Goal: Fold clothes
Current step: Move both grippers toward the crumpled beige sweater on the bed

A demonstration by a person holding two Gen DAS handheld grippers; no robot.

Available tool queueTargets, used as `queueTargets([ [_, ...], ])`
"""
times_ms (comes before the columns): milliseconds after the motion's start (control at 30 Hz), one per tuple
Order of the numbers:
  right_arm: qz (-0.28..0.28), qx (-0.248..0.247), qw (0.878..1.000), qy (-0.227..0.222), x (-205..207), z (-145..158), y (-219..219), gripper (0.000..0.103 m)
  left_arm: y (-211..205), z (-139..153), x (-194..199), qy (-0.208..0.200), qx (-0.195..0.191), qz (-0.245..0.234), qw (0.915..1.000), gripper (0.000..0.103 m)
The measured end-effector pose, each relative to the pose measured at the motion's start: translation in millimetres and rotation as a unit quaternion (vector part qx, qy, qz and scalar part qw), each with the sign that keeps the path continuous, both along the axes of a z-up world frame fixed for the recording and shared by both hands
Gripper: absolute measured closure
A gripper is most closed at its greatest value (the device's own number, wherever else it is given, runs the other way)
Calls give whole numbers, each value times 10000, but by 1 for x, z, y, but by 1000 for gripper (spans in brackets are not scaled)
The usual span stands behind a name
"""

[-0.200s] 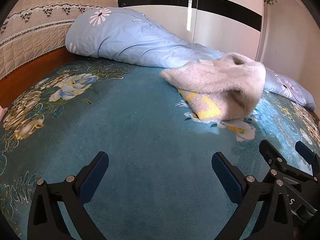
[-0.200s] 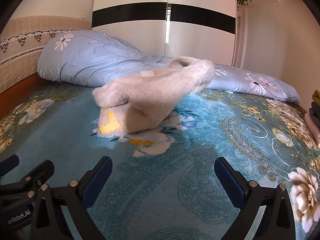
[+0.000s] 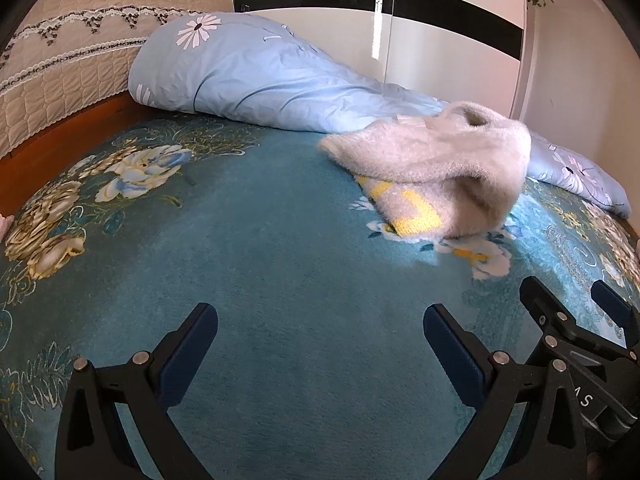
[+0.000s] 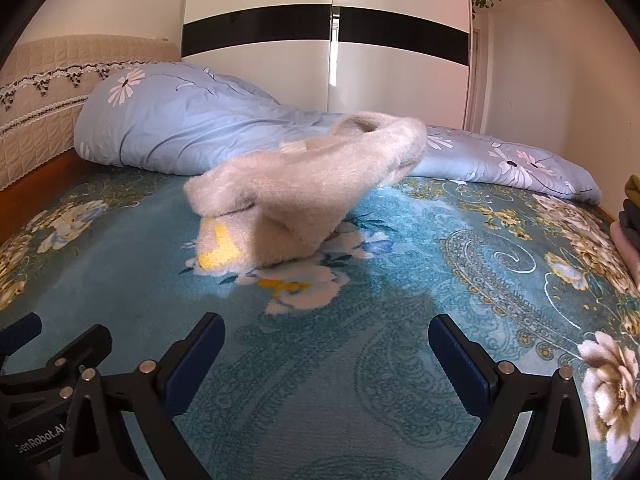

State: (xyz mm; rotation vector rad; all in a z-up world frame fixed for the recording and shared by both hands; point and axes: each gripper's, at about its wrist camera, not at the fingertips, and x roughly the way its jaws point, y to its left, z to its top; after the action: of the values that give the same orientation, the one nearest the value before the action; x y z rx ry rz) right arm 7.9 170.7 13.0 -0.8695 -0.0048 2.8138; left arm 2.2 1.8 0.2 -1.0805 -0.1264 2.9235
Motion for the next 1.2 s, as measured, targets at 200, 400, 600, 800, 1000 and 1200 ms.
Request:
queueTargets([
  [200, -3, 32, 10000, 6, 1, -1, -1, 0, -3, -1, -4, -49, 29, -13, 10000, 0],
  [400, -7, 64, 10000, 12, 2, -1, -2, 0, -4, -2, -5, -124, 77, -14, 9999, 0],
  [600, -19, 101, 9999, 40, 3, -1, -3, 0, -5, -1, -6, -219, 19, -48, 9997, 0],
  [800, 128, -119, 9996, -209, -5, -2, 2, 0, -10, 3, -8, -268, -222, -10, 9994, 0],
  [1000, 426, -638, 9967, -253, -32, -2, 11, 0, -42, 19, -3, -172, 95, 433, 9989, 0],
  [1200, 568, 271, 9969, -477, -71, 10, -12, 0, -85, 34, 4, -17, 523, 1060, 9930, 0],
])
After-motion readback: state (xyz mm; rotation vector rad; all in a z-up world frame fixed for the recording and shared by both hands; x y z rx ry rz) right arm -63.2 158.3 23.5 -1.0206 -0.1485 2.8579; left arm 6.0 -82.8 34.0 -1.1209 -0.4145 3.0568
